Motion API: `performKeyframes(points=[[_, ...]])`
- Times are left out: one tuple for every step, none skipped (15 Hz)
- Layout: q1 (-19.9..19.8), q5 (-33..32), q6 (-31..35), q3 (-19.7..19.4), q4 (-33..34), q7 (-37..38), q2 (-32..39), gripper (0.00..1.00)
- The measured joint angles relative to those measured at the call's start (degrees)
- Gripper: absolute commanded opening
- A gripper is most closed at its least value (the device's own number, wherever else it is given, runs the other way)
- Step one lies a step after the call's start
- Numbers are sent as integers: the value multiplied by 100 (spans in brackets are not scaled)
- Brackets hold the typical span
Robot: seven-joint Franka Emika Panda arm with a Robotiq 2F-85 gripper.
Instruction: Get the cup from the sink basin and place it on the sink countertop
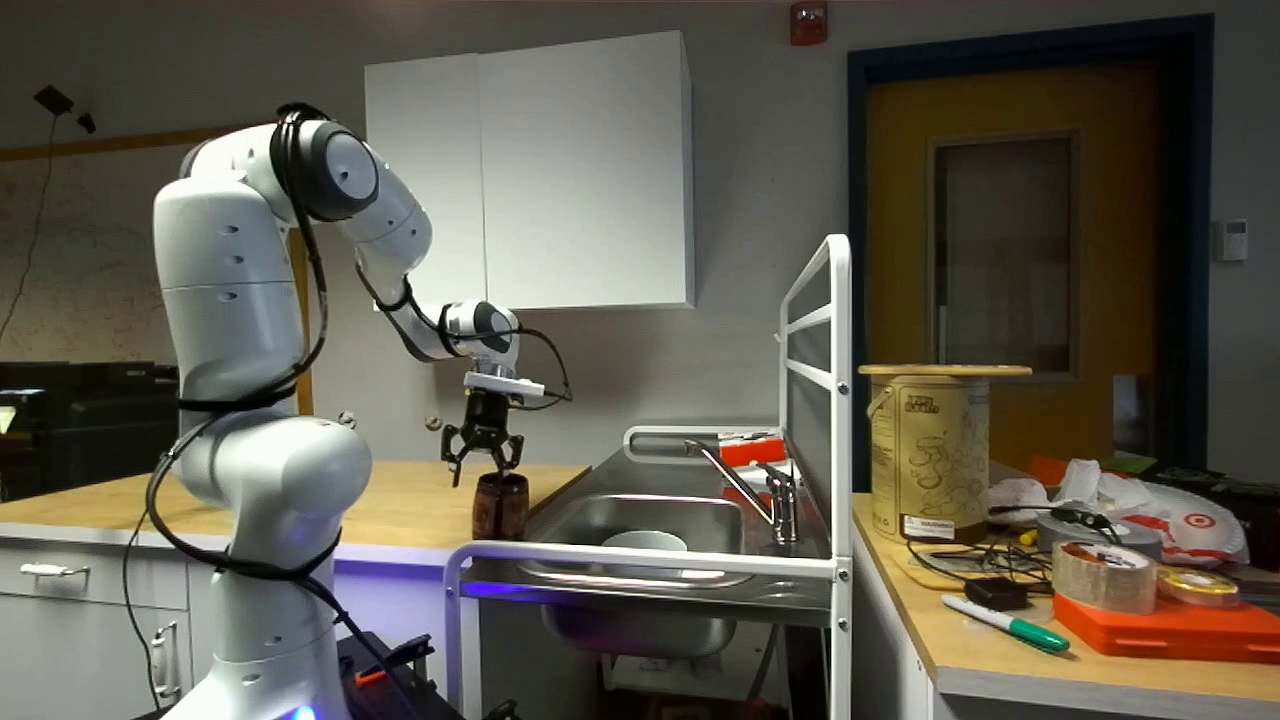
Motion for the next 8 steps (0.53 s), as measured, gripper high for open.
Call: performKeyframes(points=[[0,-8,-1,2,2,0,0,100],[1,-23,-5,9,4,5,-1,100],[3,-44,-10,23,7,15,-5,100],[7,-78,-15,48,9,31,-18,100],[14,-122,-20,83,9,53,-44,100],[25,-158,-28,123,9,70,-87,100],[31,-186,-45,173,9,84,-149,100],[44,-209,-68,219,9,91,-227,100]])
